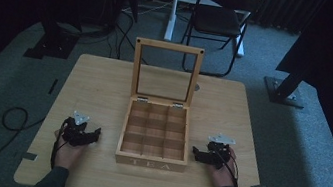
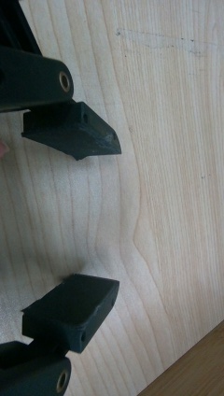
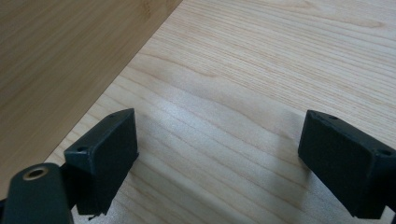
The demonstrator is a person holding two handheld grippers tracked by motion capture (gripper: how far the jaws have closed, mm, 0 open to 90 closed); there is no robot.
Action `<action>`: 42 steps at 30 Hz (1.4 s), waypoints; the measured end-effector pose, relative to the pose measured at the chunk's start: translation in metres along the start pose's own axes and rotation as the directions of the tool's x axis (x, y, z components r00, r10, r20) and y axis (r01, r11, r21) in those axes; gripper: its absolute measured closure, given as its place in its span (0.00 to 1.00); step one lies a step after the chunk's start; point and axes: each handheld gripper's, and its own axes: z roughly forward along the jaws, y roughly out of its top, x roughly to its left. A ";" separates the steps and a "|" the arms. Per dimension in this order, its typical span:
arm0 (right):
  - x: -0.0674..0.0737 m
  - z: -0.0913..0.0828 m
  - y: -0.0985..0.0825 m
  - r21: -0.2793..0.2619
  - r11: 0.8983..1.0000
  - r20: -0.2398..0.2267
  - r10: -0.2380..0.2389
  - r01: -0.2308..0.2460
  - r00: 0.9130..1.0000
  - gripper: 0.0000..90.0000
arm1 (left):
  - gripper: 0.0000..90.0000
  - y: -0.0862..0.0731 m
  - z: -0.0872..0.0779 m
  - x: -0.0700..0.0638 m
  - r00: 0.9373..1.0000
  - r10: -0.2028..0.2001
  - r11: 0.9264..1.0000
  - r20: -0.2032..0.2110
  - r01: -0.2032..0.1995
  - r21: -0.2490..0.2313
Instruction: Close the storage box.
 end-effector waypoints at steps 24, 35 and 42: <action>0.001 -0.001 -0.001 0.001 1.000 -0.019 -0.017 0.017 1.000 0.13 | 0.38 0.033 -0.027 0.007 0.994 -0.049 0.997 0.100 0.055 -0.056; 0.001 -0.001 -0.001 0.000 1.000 -0.019 -0.018 0.018 1.000 0.13 | 0.38 0.091 -0.050 0.006 0.992 0.008 0.986 0.128 0.014 -0.169; 0.001 -0.001 -0.001 0.000 1.000 -0.019 -0.019 0.019 1.000 0.13 | 0.38 0.116 -0.047 0.002 0.991 0.038 0.982 0.129 -0.013 -0.190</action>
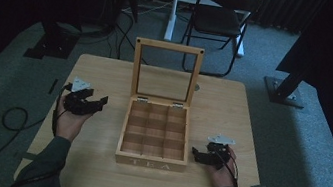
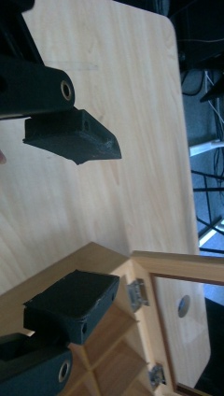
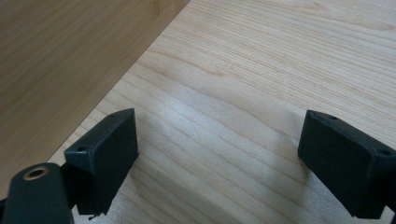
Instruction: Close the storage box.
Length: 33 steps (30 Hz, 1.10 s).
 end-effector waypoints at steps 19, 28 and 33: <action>0.000 0.000 0.000 0.001 1.000 0.000 0.001 -0.001 1.000 0.13 | 0.38 0.052 0.039 -0.018 0.995 0.088 0.996 0.037 -0.087 -0.019; 0.000 0.000 0.000 0.001 1.000 0.000 0.001 -0.001 1.000 0.13 | 0.39 0.062 0.061 -0.021 0.992 0.103 0.995 0.076 -0.103 -0.006; 0.000 0.000 0.000 0.001 1.000 0.000 0.001 -0.001 1.000 0.13 | 0.39 0.065 0.070 -0.021 0.995 0.066 0.998 0.080 -0.066 -0.009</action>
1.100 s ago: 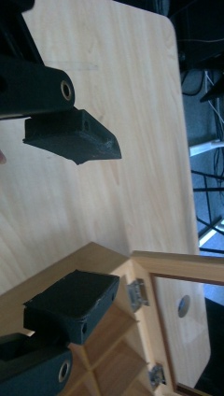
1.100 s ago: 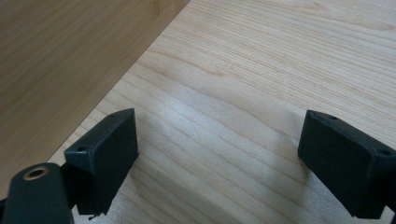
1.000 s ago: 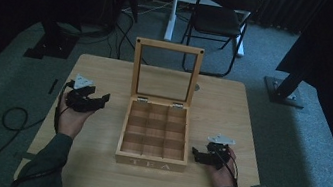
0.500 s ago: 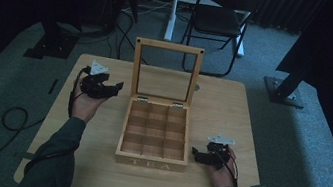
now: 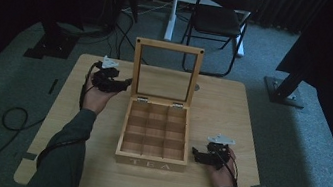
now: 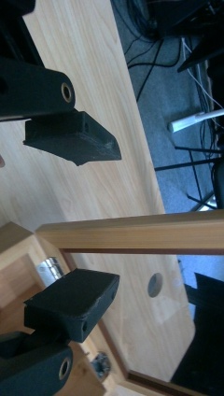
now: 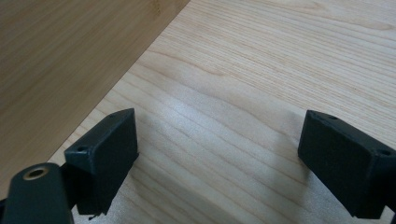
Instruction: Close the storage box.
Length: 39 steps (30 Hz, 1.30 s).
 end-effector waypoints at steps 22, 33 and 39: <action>0.000 0.000 0.000 -0.001 1.000 0.004 0.004 -0.004 1.000 0.13 | 0.39 0.015 0.036 -0.008 0.999 -0.048 0.999 0.025 0.048 0.001; 0.001 0.000 0.000 0.000 1.000 0.005 0.005 -0.005 1.000 0.13 | 0.48 0.024 0.045 -0.016 0.999 -0.051 0.998 0.015 0.051 0.034; 0.001 0.000 0.000 -0.001 1.000 0.005 0.005 -0.005 1.000 0.13 | 0.54 0.030 0.045 -0.019 0.998 -0.055 0.998 0.025 0.054 0.029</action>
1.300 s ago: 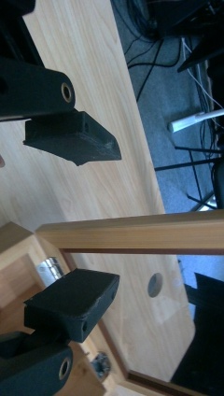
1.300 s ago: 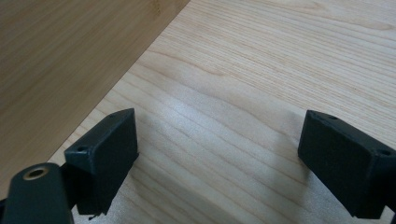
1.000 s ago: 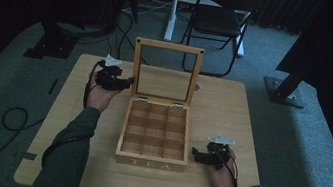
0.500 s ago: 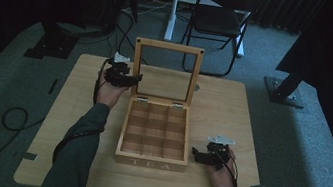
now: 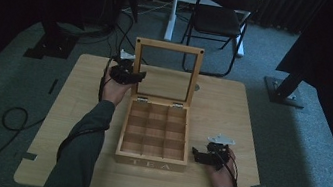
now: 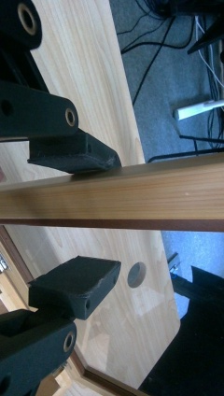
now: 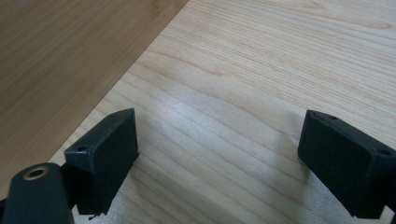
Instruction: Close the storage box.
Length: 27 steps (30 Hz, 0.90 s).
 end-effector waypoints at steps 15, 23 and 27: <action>0.000 0.000 0.000 0.000 1.000 0.000 0.000 0.000 1.000 0.13 | 0.59 -0.001 -0.010 -0.001 1.000 -0.020 1.000 0.005 0.020 0.009; 0.000 0.000 0.000 0.000 1.000 0.001 -0.001 0.001 1.000 0.13 | 0.59 -0.008 -0.021 -0.007 1.000 0.017 1.000 0.006 -0.016 -0.024; 0.000 0.000 0.000 0.000 1.000 0.000 0.000 0.000 1.000 0.13 | 0.59 -0.014 -0.028 -0.010 1.000 0.030 0.998 0.007 -0.029 -0.050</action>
